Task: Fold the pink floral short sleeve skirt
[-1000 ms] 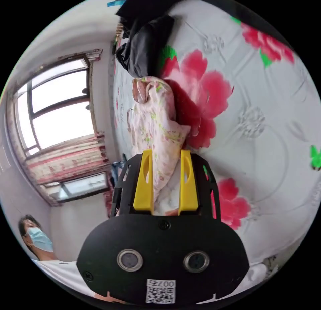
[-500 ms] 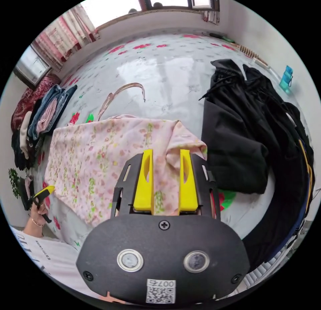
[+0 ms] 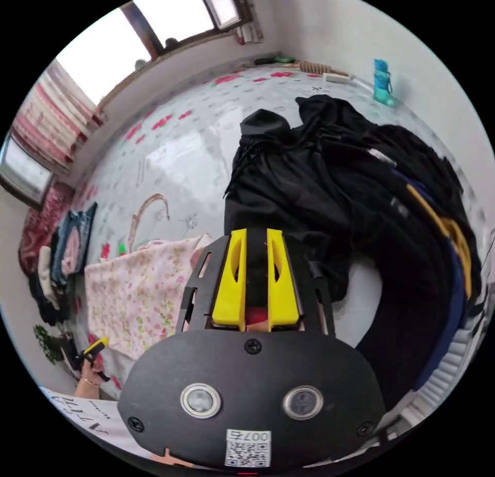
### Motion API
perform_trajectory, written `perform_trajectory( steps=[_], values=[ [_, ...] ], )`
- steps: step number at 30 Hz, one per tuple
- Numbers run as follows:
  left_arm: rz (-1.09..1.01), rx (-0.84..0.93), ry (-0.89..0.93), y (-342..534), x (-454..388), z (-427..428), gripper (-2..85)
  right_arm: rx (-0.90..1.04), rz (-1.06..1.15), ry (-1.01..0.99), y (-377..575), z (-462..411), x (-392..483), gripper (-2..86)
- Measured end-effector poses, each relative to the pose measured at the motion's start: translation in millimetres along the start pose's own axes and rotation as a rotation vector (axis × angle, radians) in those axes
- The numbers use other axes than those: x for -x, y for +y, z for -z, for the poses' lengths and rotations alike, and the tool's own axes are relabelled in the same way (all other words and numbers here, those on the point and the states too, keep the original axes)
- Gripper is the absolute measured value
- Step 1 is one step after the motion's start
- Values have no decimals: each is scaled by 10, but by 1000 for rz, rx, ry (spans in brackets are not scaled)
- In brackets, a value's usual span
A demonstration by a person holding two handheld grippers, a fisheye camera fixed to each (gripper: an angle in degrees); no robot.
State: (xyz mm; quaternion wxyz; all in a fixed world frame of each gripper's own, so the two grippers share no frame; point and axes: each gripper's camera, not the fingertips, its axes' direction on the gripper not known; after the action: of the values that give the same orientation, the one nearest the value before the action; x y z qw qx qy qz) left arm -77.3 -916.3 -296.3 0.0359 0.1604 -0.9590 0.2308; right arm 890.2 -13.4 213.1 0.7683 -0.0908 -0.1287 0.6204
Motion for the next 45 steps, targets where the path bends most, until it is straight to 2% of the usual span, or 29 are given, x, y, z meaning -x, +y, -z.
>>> perform_trajectory(
  steps=[2,8,11,16,19,22,24,27,29,30,31,35,39,41,44,45],
  values=[
    [-36,-16,-2,15,-80,46,-9,-8,-79,-167,476,94,-233,70],
    [-119,10,13,21,-286,-21,-9,53,-423,-475,1955,38,-826,98],
    [-148,27,42,-11,-371,-124,-9,97,-535,-581,2360,-127,-899,100],
    [-220,71,41,-115,-545,-311,-9,39,-608,-709,2331,-328,-815,92],
    [-228,171,-18,-124,-539,-518,-9,52,-613,-664,2156,-404,-706,70],
    [-225,146,14,-95,-489,-483,-10,24,-609,-601,1903,-328,-569,42],
    [-219,143,26,-83,-468,-441,-10,5,-544,-586,1629,-226,-380,27],
    [-225,124,28,-34,-463,-358,-10,-19,-230,-547,986,21,386,13],
    [-210,110,29,4,-456,-301,-10,-6,161,-506,566,201,1402,8],
    [-200,99,30,32,-451,-262,-10,5,261,-491,508,226,1683,7],
    [-192,87,31,62,-446,-220,-10,33,452,-468,458,243,2244,7],
    [-167,53,36,141,-437,-89,-10,207,999,-466,861,-105,3938,11],
    [-186,32,28,217,-457,88,-10,475,1264,-412,1518,-905,4868,21],
    [-165,21,49,252,-425,172,-9,717,1383,-437,1894,-1390,5177,30],
    [-86,-25,185,371,-236,342,-9,875,1353,-592,1853,-1603,5272,45],
    [-87,-23,205,402,-216,433,-9,867,1349,-602,1801,-1607,5254,47]
  ],
)
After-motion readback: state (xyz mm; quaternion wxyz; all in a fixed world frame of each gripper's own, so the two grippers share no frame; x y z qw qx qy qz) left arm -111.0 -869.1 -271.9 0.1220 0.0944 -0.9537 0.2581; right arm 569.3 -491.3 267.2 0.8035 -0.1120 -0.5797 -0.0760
